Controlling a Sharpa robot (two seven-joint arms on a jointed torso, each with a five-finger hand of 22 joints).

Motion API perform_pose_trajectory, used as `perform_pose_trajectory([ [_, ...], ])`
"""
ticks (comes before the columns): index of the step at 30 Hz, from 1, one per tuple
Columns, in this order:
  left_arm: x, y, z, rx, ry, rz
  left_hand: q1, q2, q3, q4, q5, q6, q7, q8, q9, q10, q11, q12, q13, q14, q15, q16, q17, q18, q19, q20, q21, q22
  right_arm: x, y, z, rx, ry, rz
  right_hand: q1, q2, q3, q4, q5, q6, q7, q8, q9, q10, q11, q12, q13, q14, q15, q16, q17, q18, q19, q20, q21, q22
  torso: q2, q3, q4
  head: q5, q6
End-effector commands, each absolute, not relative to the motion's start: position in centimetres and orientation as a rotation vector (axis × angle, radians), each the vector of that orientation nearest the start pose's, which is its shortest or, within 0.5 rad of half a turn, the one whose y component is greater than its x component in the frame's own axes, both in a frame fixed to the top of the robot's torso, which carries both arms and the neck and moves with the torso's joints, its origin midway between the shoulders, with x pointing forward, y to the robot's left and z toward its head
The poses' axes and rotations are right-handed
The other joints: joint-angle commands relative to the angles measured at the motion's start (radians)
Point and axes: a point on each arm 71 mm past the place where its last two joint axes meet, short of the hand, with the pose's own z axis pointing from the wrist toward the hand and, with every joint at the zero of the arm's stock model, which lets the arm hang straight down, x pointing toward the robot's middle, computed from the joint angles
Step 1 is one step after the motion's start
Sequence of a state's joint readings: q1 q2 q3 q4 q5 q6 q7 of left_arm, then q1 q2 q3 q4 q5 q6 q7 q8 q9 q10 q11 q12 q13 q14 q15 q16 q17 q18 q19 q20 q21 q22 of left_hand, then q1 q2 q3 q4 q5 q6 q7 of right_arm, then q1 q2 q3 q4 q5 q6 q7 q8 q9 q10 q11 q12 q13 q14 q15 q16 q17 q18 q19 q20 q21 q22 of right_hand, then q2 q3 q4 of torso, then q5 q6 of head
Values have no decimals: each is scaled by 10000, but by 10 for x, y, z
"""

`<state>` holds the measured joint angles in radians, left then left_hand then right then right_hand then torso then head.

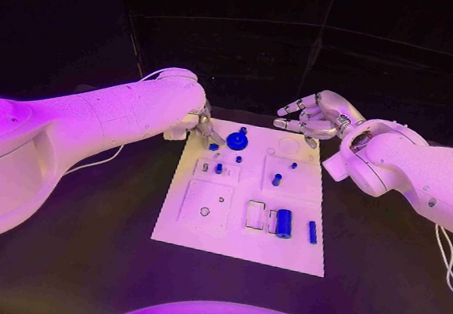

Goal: Assemble the parts on the task board

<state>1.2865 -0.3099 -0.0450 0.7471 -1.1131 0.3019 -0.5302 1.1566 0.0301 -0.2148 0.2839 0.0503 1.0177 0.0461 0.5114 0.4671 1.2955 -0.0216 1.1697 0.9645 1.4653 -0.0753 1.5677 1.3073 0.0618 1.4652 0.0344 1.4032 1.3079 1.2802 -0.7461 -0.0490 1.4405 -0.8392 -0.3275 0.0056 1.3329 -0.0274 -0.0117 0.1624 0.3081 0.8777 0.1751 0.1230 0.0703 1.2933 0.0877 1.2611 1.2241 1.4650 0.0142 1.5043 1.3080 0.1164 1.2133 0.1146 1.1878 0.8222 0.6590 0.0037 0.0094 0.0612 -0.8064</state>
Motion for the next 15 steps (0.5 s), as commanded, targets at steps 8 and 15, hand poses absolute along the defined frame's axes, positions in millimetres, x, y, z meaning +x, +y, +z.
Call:
perform_pose_trajectory([
  [8,596,166,-220,-2194,23392,-881,50,63,-100,8,-26,41,-63,193,105,96,-72,75,64,1055,-105,31,2634,-91,27,-80,56,465,514,-176,-155,3433,17009,10232,-66,27,-58,-21,59,-28,-12,49,-10,-19,-13,-18,12,747,-59,-41,1356,207,-46,-6,-41,-12,1,0,9,-5,-8],
  [15,596,164,-221,-2184,23411,-864,69,81,-135,6,-26,42,-85,275,166,135,-91,111,113,1055,-121,31,2634,-101,47,-95,86,508,514,-175,-155,3425,17015,10244,-66,27,-58,-21,59,-28,-12,49,-10,-19,-13,-18,12,747,-59,-41,1356,207,-46,-6,-41,-12,0,3,7,-7,-28],
])
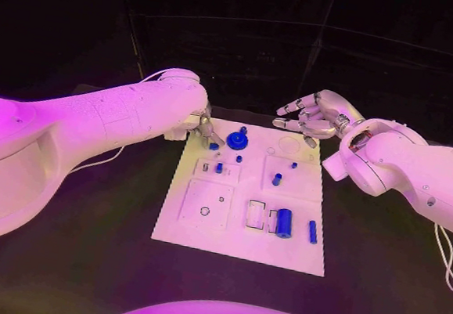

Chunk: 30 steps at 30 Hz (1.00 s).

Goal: Assemble the parts on the task board

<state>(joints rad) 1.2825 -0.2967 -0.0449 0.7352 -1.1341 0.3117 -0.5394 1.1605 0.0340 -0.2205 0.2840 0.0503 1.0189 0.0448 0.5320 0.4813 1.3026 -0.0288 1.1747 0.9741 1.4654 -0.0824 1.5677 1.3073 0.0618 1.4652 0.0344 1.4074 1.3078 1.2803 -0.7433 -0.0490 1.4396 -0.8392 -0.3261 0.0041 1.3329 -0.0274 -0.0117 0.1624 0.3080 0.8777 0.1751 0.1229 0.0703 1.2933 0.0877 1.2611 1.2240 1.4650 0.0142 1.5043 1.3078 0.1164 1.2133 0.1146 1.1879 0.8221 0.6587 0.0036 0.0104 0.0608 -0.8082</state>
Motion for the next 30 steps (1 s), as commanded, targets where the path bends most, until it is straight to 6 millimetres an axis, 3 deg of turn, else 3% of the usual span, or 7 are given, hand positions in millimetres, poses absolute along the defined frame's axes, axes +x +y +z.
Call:
perform_pose_trajectory([
  [1,596,164,-221,-2179,23424,-856,30,42,-78,5,-26,30,-72,70,24,64,-20,61,18,1054,-49,31,2635,-101,47,-95,44,508,514,-175,-155,3423,17017,10247,-66,27,-58,-21,59,-28,-12,50,-10,-18,-13,-18,12,746,-59,-41,1358,207,-47,-6,-41,-12,2,2,-5,-2,-15],
  [20,595,156,-226,-1954,23613,-632,120,112,-160,-22,-25,50,-141,308,196,195,-81,158,144,1054,-98,31,2635,-135,119,-141,152,660,514,-172,-155,3397,17048,10278,-67,36,-75,-14,71,-16,-15,63,-7,-5,-16,1,27,745,-61,-48,1349,206,-41,-8,-43,-11,-1,10,-6,-10,-77],
  [30,594,157,-229,-1905,23841,-317,396,322,-95,-137,-23,-2,-180,481,331,254,-118,164,155,1054,-133,31,2635,-148,146,-179,192,722,515,-172,-155,3403,17067,10264,-67,36,-75,-14,71,-16,-15,63,-7,-5,-16,1,27,745,-61,-48,1349,206,-41,-8,-43,-11,-6,9,10,-21,-89],
])
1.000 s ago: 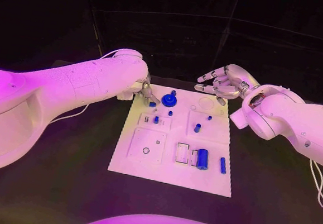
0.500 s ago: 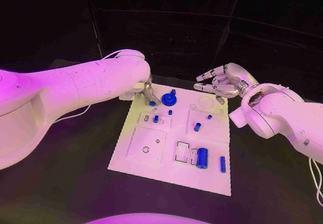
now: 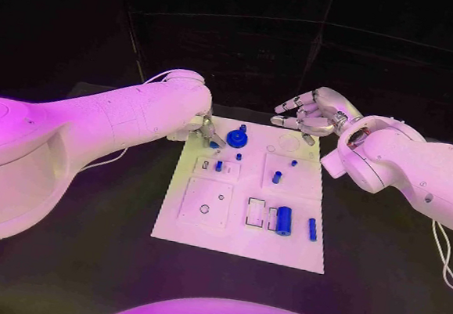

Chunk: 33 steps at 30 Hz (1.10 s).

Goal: Assemble the parts on the task board

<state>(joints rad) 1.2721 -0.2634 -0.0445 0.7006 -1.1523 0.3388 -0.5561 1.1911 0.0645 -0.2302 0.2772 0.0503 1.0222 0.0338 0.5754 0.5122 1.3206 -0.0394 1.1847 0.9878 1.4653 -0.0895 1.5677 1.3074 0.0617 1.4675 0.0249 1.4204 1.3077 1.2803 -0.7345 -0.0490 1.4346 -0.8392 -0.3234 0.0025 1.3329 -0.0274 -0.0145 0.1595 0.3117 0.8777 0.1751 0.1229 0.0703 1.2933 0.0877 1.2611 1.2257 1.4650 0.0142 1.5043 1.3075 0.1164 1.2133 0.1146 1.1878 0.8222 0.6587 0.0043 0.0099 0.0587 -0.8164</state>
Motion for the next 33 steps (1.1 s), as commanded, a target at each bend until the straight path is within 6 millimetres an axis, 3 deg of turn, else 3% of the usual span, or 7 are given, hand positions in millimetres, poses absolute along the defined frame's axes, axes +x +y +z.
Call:
perform_pose_trajectory([
  [1,594,157,-229,-1895,23857,-306,145,45,17,-97,-23,-48,-73,71,41,80,-14,62,19,1055,-65,31,2634,-148,123,-89,62,725,515,-172,-155,3403,17070,10263,-67,36,-47,14,35,-16,-15,63,-7,-5,-16,1,10,745,-61,-48,1352,207,-41,-8,-42,-11,-7,-1,14,3,-13],
  [13,594,157,-229,-1894,23831,-342,1271,636,790,-832,-3,-292,-120,232,198,82,-63,-7,-28,1055,-99,31,2634,-137,97,-124,21,698,515,-172,-156,3400,17092,10259,-67,36,-47,14,35,-16,-15,63,-7,-5,-16,1,10,745,-61,-48,1352,207,-41,-8,-42,-11,-9,-7,26,14,8],
  [25,594,156,-229,-1784,23747,-711,1460,846,1232,-1012,19,-518,-81,173,185,-31,-36,-150,-204,1055,-84,31,2634,-121,61,-117,-40,639,516,-173,-156,3392,17128,10250,-72,45,-59,22,43,-8,-18,72,-5,0,-18,9,15,742,-63,-56,1339,207,-40,-9,-46,-15,-6,-11,16,61,29],
  [33,593,161,-230,-1815,23914,-793,1193,968,1674,-861,30,-748,25,-32,73,-203,54,-281,-395,1055,-23,31,2634,-101,13,-67,-122,559,516,-173,-156,3393,17156,10234,-90,67,-69,42,76,-9,-17,76,-6,-4,-19,5,8,741,-64,-60,1335,209,-44,-11,-54,-27,-9,-11,21,70,39],
])
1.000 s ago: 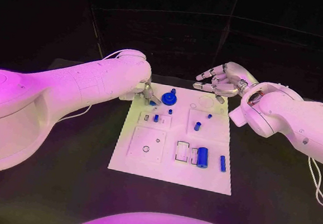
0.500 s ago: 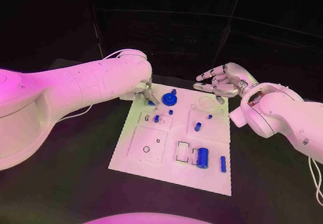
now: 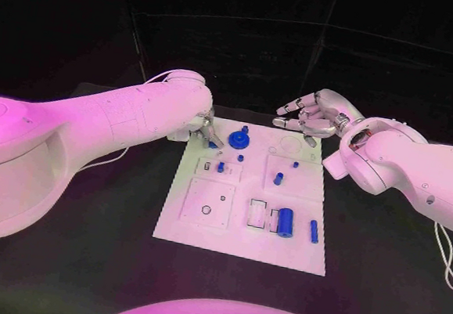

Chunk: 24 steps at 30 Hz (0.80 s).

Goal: Assemble the parts on the task board

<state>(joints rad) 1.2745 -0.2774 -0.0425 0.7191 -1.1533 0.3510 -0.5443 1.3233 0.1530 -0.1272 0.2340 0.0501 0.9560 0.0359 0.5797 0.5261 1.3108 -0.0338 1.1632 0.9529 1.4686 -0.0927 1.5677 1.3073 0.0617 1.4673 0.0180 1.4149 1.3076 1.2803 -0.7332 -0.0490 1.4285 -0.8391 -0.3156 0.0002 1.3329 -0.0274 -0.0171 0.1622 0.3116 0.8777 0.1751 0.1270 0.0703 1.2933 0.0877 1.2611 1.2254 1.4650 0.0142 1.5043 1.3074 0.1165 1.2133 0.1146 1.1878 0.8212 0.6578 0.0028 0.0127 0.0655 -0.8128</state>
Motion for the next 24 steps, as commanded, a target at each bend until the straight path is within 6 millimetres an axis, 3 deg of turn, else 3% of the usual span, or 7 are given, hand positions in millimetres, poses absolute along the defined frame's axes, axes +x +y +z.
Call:
perform_pose_trajectory([
  [1,592,162,-230,-1813,23954,-798,-198,101,739,-385,34,-111,19,-108,-86,-127,10,-75,-65,1022,20,31,2635,-97,9,11,-78,551,516,-174,-156,3393,17159,10233,-90,67,-43,16,76,-9,-17,36,-6,-4,-19,5,10,741,-64,-60,1336,208,-44,-11,-54,-17,1,5,-7,2,4],
  [5,592,165,-231,-1771,24115,-821,-343,68,1209,-318,37,-181,48,-218,-153,-217,48,-101,-125,1022,41,31,2635,-89,-7,38,-109,530,516,-174,-156,3389,17173,10230,-93,69,-45,18,80,-10,-17,36,-6,-4,-19,6,10,742,-64,-59,1338,208,-43,-11,-54,-16,5,1,-11,15,-3],
  [11,590,167,-232,-1747,24374,-921,-553,-279,2113,-312,34,-257,118,-407,-273,-340,91,-127,-210,1022,87,31,2635,-77,-31,77,-159,500,516,-174,-157,3380,17214,10226,-105,77,-55,31,111,-16,-17,36,-8,-5,-17,8,10,744,-65,-55,1347,208,-44,-12,-58,-22,3,-1,-10,30,8],
  [14,590,168,-232,-1720,24459,-945,-855,-651,2972,-266,30,-234,169,-526,-353,-397,109,-113,-244,1022,137,31,2635,-67,-41,104,-189,490,516,-174,-157,3376,17237,10224,-108,82,-60,35,132,-19,-17,36,-8,-4,-18,10,11,745,-65,-54,1350,207,-40,-12,-56,-16,1,6,-15,31,7],
  [17,589,170,-232,-1718,24512,-963,-1116,-824,3475,-181,31,-232,181,-573,-381,-432,142,-111,-274,1022,144,31,2635,-68,-42,125,-201,490,516,-174,-157,3373,17263,10219,-111,87,-66,40,159,-23,-17,36,-9,-4,-18,12,12,746,-66,-53,1352,206,-37,-12,-56,-15,-3,8,-15,33,17],
  [19,589,170,-233,-1730,24531,-974,-1477,-1225,4382,-195,34,-215,188,-593,-386,-474,135,-92,-308,1022,204,31,2635,-62,-43,137,-220,494,517,-175,-157,3372,17279,10215,-111,87,-66,40,159,-23,-17,36,-9,-4,-18,12,12,746,-66,-53,1352,206,-37,-12,-56,-15,1,8,-13,39,21],
  [24,589,172,-233,-1879,24588,-1072,-1842,-1512,5226,-269,26,-237,234,-589,-366,-508,173,-90,-364,1022,179,31,2635,-60,-48,159,-242,492,517,-174,-158,3361,17324,10216,-110,91,-74,44,199,-28,-17,37,-10,-3,-18,16,14,745,-66,-57,1346,206,-37,-13,-58,-18,-7,4,-3,42,42],
])
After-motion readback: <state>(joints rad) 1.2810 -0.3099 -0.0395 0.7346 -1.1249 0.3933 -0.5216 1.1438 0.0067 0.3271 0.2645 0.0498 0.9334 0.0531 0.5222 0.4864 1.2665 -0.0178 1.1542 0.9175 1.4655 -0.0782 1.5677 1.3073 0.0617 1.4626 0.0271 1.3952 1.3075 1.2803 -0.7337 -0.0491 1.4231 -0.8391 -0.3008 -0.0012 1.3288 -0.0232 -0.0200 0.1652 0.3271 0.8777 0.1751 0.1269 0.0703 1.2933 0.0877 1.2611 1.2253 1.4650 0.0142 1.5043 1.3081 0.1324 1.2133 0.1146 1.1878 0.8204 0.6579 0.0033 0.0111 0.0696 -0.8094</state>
